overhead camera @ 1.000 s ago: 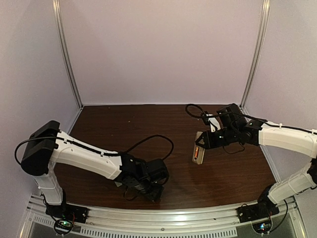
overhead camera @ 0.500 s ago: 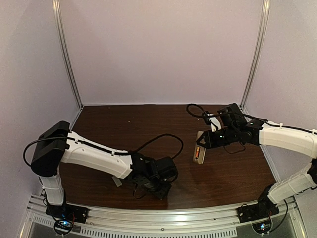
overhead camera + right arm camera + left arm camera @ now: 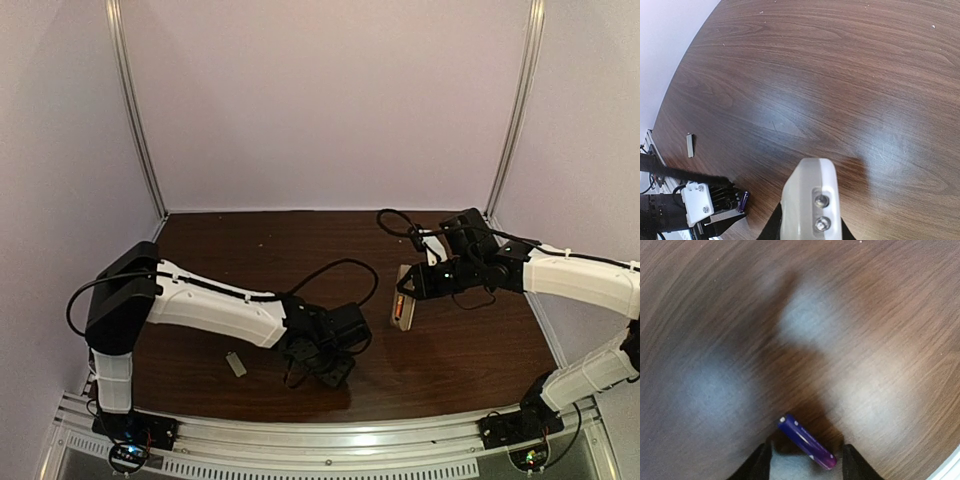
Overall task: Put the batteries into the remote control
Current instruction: Pick up the battery from the center of the board.
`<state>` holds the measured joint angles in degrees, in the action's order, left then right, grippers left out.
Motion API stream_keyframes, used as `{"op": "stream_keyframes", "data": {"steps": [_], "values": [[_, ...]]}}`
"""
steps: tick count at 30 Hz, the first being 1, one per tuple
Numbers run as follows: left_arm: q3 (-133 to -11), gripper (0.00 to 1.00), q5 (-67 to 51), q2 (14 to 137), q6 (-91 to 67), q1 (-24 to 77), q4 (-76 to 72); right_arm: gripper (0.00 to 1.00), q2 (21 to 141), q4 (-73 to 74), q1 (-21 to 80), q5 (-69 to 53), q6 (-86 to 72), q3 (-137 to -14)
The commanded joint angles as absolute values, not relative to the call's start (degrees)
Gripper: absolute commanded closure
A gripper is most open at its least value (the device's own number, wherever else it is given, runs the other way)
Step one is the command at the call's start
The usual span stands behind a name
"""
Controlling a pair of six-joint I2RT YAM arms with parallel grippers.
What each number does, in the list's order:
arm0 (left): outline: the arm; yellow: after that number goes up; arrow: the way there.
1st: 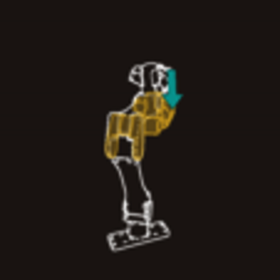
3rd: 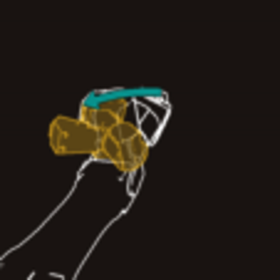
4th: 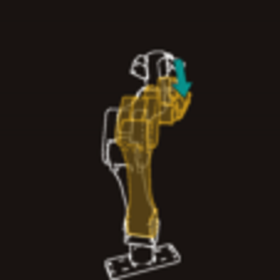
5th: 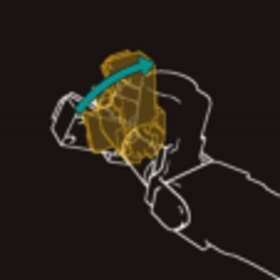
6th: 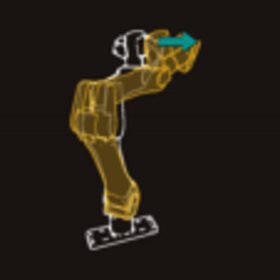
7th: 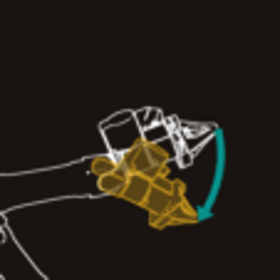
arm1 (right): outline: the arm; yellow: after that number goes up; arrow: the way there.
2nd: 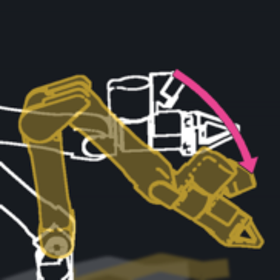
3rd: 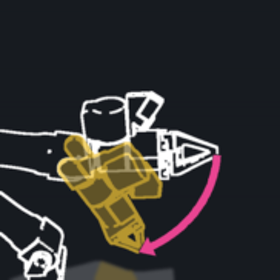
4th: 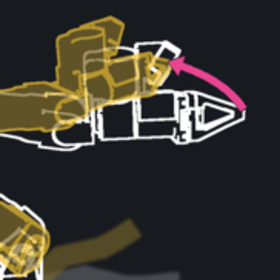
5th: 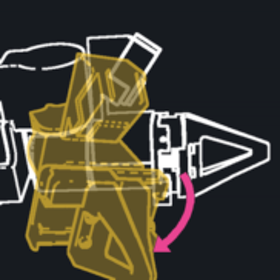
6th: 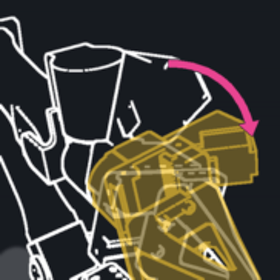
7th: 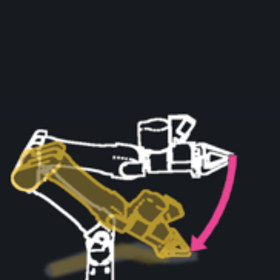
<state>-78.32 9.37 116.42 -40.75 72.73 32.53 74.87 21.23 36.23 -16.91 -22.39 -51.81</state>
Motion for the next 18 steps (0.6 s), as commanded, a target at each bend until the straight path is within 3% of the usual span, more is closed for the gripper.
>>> {"op": "stream_keyframes", "data": {"steps": [1, 7, 18], "values": [[-77.6, 0.45, 6.9, 116.5, -41.7, 71.1, 31.2, 1.00, 73.9, 21.1, 35.9, -16.9, -22.0, -51.0], [-78.5, 0.50, 5.8, 117.7, -42.6, 70.1, 29.9, 1.00, 73.9, 21.1, 35.6, -16.9, -21.9, -51.0], [-77.3, 0.94, 5.7, 118.3, -39.0, 69.8, 32.5, 1.00, 74.0, 20.1, 35.0, -20.0, -22.5, -50.0]]}}
